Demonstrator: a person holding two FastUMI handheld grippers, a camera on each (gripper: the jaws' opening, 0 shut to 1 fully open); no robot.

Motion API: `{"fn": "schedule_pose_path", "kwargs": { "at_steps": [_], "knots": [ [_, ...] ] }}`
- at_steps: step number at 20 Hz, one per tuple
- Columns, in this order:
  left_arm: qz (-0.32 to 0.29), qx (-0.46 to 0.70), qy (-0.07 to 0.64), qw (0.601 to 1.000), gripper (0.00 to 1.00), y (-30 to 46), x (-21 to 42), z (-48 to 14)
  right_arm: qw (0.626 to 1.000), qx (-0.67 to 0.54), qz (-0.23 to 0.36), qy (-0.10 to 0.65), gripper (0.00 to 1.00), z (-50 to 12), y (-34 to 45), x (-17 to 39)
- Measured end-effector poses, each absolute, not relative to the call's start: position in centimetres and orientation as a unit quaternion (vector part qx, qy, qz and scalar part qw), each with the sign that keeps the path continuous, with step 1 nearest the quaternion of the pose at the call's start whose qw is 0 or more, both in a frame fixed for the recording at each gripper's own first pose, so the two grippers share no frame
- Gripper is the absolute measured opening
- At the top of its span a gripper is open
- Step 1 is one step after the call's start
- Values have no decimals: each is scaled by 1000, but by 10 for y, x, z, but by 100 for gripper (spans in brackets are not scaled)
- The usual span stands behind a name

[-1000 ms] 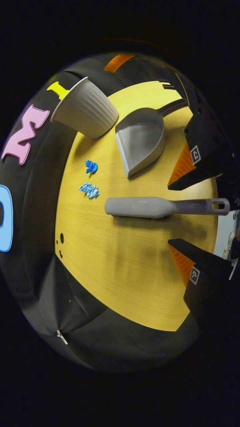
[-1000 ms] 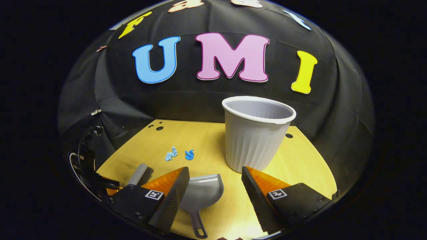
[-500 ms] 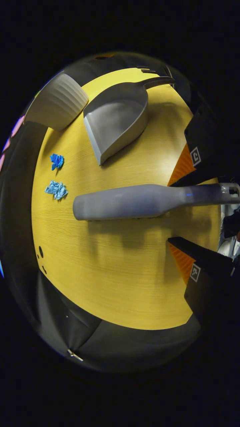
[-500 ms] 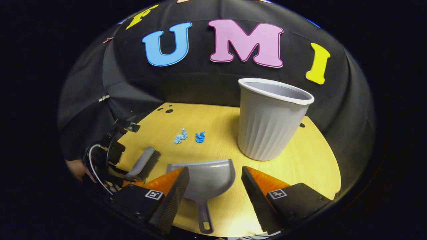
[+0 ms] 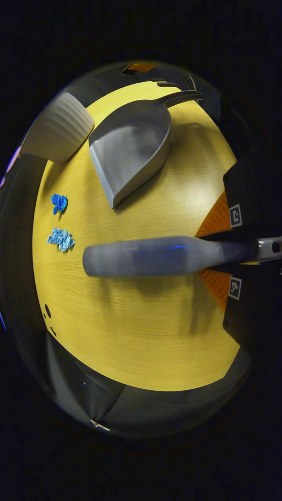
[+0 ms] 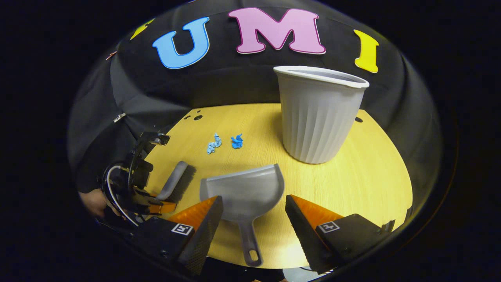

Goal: Pick up the small broom and dustpan from the desktop, sweep the trash into the dustpan with the broom, and then empty the trash into the garbage bin.

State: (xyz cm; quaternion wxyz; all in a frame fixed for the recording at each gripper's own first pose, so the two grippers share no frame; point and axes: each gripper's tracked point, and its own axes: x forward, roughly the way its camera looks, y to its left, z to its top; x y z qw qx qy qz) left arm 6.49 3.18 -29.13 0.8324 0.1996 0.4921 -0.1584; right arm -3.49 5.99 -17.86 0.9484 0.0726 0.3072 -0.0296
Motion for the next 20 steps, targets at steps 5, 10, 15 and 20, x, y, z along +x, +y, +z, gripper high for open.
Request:
{"fn": "schedule_pose_path", "kwargs": {
  "at_steps": [5,10,15,20],
  "knots": [
    [-169,144,481,848,26,33,62,-288,934,83,-17,347,99,-193,74,-45],
    [-172,104,459,866,25,54,54,-269,915,69,-14,398,99,-219,82,-56],
    [-182,119,424,879,25,83,55,-240,889,12,-17,458,99,-265,82,-59],
    [-186,125,404,887,25,107,58,-215,880,7,-48,473,99,-291,75,-42]
  ]
}}
